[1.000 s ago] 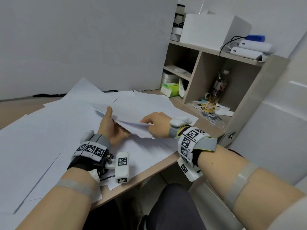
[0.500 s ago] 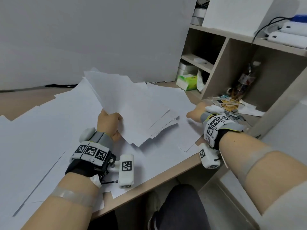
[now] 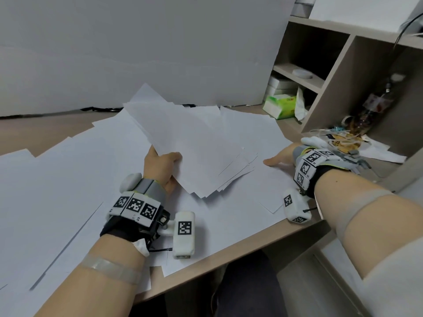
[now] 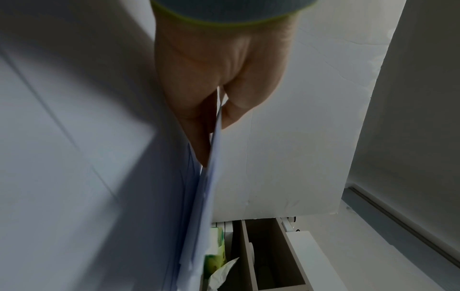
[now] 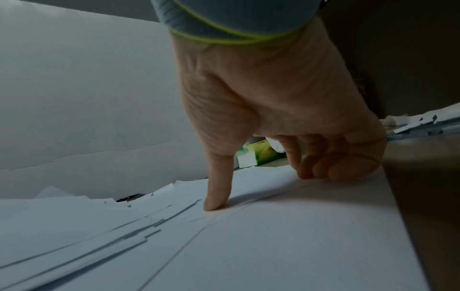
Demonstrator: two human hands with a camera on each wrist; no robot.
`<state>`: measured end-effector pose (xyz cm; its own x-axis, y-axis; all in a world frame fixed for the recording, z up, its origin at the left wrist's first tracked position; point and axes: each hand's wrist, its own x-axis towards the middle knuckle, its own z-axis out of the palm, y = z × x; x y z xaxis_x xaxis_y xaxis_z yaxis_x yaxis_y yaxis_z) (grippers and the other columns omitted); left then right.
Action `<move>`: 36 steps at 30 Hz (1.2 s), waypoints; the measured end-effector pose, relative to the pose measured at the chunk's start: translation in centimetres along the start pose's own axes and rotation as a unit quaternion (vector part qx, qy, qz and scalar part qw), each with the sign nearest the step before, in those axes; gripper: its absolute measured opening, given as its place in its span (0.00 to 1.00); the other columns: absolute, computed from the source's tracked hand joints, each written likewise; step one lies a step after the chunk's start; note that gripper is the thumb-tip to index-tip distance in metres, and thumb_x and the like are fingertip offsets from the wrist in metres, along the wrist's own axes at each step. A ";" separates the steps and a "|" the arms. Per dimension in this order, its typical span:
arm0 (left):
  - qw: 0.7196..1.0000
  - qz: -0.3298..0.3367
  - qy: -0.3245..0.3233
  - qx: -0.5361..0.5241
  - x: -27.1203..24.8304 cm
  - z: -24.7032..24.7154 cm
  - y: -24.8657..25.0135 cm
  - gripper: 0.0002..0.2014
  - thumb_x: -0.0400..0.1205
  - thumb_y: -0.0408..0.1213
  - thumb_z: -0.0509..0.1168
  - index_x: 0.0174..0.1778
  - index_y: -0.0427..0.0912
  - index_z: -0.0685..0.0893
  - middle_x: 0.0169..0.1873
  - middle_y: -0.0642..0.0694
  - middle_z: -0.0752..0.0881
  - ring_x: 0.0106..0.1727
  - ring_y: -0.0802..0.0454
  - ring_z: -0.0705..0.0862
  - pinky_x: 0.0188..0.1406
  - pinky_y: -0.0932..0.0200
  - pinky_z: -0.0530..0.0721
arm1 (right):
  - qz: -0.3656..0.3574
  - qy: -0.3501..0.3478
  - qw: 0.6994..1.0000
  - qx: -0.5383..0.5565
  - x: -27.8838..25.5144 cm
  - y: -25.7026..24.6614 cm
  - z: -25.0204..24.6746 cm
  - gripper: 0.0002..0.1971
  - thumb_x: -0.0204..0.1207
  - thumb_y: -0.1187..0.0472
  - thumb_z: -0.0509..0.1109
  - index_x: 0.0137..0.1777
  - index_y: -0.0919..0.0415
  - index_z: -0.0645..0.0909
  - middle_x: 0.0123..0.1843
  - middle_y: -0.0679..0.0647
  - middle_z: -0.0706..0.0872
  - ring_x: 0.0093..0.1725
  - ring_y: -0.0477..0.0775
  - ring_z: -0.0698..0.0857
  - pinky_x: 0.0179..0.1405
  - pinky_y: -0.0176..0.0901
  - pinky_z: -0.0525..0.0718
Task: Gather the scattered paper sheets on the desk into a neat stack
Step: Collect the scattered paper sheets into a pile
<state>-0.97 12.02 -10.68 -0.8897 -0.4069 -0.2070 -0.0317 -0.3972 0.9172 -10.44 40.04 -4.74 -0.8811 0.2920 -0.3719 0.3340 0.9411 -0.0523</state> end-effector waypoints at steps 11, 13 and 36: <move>0.998 -0.021 -0.013 -0.061 0.5 -0.1 -0.3 0.22 0.77 0.16 0.63 0.63 0.42 0.80 0.53 0.40 0.89 0.52 0.37 0.89 0.48 0.44 0.89 | -0.014 -0.008 1.000 0.018 1.9 0.5 0.6 0.51 0.61 0.26 0.73 0.78 0.58 0.69 0.79 0.57 0.71 0.75 0.61 0.73 0.73 0.52 0.71; 0.997 -0.022 -0.016 -0.067 0.7 -0.1 -0.4 0.22 0.77 0.16 0.62 0.62 0.42 0.80 0.54 0.40 0.89 0.53 0.37 0.89 0.48 0.44 0.89 | -0.019 0.016 0.994 0.110 1.2 0.6 0.4 0.39 0.69 0.40 0.78 0.75 0.61 0.74 0.75 0.59 0.76 0.72 0.62 0.77 0.62 0.48 0.77; 0.981 -0.088 0.014 -0.174 0.4 -0.7 0.4 0.12 0.76 0.21 0.55 0.52 0.37 0.75 0.46 0.37 0.77 0.48 0.39 0.80 0.52 0.38 0.85 | -0.420 0.123 0.897 0.061 -9.0 -11.5 3.0 0.21 0.72 0.67 0.57 0.54 0.48 0.87 0.53 0.53 0.89 0.51 0.57 0.83 0.48 0.42 0.80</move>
<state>-1.05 11.13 -10.59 -0.8714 -0.3277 -0.3651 -0.0213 -0.7183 0.6954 -5.35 26.11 -3.61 -0.8814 -0.4683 0.0616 -0.4613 0.8255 -0.3253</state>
